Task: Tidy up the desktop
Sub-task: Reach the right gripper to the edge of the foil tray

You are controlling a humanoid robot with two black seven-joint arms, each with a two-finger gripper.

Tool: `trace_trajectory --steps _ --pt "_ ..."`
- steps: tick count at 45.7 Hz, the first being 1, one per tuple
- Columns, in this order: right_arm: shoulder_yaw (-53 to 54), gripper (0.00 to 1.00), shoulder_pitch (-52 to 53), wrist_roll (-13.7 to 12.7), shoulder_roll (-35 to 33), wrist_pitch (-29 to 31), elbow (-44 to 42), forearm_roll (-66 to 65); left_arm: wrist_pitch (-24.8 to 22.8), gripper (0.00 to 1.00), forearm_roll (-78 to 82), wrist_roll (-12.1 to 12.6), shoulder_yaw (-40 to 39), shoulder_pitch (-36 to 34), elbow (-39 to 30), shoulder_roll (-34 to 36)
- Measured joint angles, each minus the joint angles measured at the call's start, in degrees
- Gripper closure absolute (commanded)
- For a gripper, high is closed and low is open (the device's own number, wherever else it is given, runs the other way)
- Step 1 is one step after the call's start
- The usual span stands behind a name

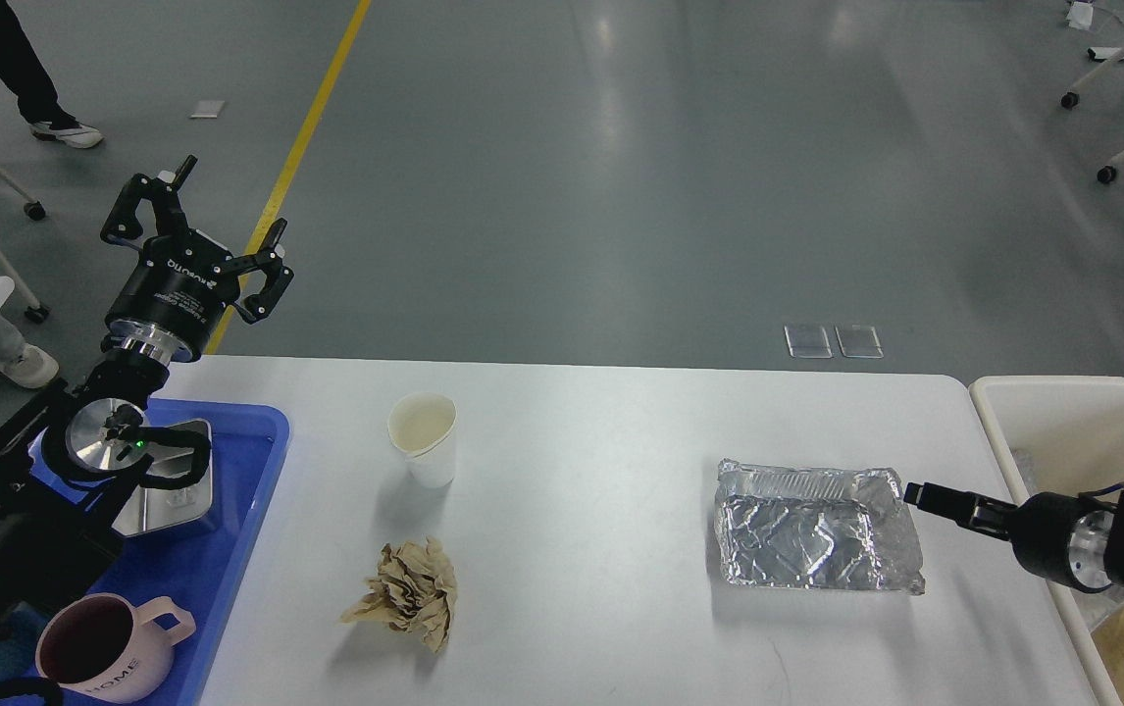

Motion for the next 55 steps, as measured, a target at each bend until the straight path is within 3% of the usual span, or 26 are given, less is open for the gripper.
trace_trajectory --steps 12,15,33,35,42,55 --pt "-6.5 0.03 3.0 0.1 5.1 -4.9 -4.5 -6.4 0.1 0.02 0.0 0.0 0.1 0.0 0.0 1.2" --pt "-7.6 0.10 3.1 0.1 5.8 -6.1 -5.1 -7.5 0.1 0.02 0.0 0.0 0.1 0.0 0.0 1.2" --pt "-13.8 0.28 3.7 0.4 10.1 -13.5 -10.6 -11.8 0.1 0.02 0.1 -0.1 0.1 -0.1 0.0 1.3" --pt "-13.9 0.39 3.7 0.4 10.3 -13.8 -10.9 -11.9 0.2 0.02 0.1 -0.1 0.0 -0.2 0.0 1.4" --pt "-14.2 1.00 3.7 0.4 10.7 -13.5 -11.3 -11.9 0.2 0.02 0.1 -0.1 0.0 -0.2 0.0 1.6" --pt "-14.9 1.00 4.4 0.4 10.5 -10.0 -11.2 -11.5 0.2 0.02 0.0 -0.1 0.0 -0.3 0.0 1.7"
